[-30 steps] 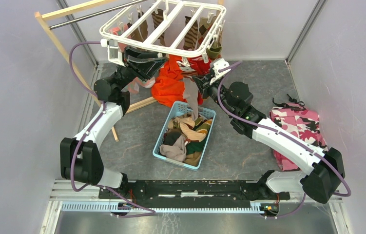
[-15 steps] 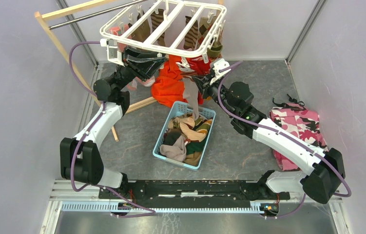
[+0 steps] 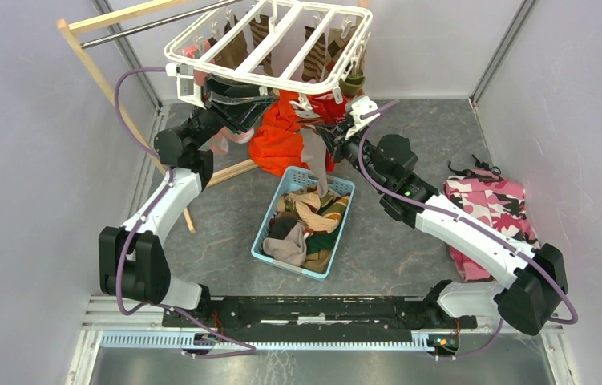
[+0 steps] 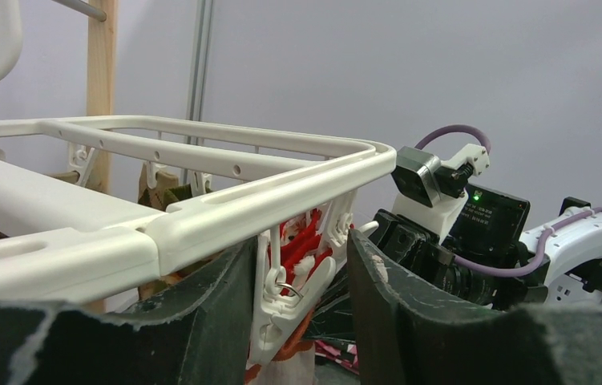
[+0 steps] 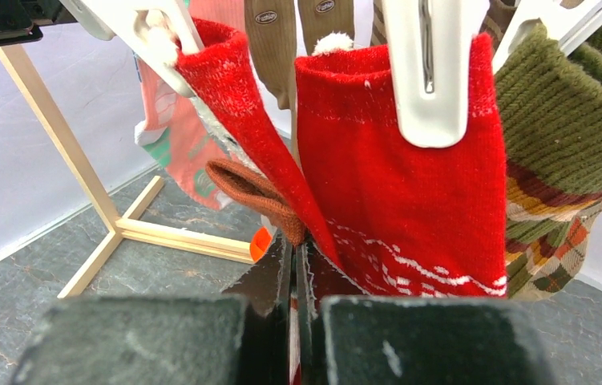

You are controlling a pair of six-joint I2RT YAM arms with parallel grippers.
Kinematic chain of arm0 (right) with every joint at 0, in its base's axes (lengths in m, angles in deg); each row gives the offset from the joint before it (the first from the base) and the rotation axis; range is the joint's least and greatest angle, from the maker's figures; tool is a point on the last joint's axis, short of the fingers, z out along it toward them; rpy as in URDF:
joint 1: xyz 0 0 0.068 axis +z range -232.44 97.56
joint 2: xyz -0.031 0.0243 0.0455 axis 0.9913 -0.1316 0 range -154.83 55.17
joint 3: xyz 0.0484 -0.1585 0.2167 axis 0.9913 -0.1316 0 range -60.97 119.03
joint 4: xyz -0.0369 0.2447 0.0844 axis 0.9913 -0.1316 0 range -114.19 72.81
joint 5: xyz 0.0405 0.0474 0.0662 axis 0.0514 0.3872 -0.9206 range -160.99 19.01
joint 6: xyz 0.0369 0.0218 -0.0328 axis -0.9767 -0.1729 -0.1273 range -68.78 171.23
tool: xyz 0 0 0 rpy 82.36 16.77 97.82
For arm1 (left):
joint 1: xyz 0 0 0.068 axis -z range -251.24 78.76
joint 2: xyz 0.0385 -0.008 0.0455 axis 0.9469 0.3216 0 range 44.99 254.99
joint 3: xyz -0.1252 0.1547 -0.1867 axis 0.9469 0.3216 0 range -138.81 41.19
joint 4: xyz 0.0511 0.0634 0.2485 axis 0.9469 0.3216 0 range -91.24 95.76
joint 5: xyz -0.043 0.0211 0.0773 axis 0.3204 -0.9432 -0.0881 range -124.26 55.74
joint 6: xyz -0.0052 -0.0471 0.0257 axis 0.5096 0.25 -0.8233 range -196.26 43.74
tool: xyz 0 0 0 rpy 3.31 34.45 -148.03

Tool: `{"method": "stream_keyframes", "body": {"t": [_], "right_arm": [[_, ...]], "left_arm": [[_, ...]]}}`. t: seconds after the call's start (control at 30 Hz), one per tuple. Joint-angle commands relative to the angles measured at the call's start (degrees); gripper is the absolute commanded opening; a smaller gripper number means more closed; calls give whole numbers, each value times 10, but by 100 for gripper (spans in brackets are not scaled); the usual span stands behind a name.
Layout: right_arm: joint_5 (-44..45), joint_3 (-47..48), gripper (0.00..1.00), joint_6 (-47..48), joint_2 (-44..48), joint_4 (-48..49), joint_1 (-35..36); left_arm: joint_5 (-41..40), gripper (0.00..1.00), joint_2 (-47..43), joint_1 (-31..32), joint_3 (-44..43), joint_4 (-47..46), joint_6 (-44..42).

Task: Clip the socks to the hanger
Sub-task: Open the clamp at the hanger.

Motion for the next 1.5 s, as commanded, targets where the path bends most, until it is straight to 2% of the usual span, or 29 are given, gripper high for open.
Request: {"method": "stream_keyframes", "body": {"t": [0.0,0.13,0.23,0.3,0.43,0.7,0.87,1.27,1.47], "right_arm": [[-4,-1,0,-7,15,19,-2],[-5,0,0,-6,15,20,-2],[-7,0,0,-7,16,19,-3],[-11,0,0,-6,16,19,-3],[-39,-4,0,-1,22,28,-3],[-201,27,0,6,8,18,-3],[-245,48,0,-1,-14,13,0],[-225,89,0,44,-21,-24,64],[-133,108,0,14,-44,-17,79]], "left_arm": [[13,50,-8,-3,-23,-4,12],[15,30,-6,-2,-27,-5,14],[15,8,-4,-2,-31,-6,17],[16,4,-3,-3,-32,-8,18],[13,3,-3,-2,-31,-8,20],[13,3,-1,-2,-32,-11,25],[13,3,-1,-2,-34,-16,32],[7,3,4,-2,-32,-28,43],[7,3,1,-2,-28,-34,48]]}}
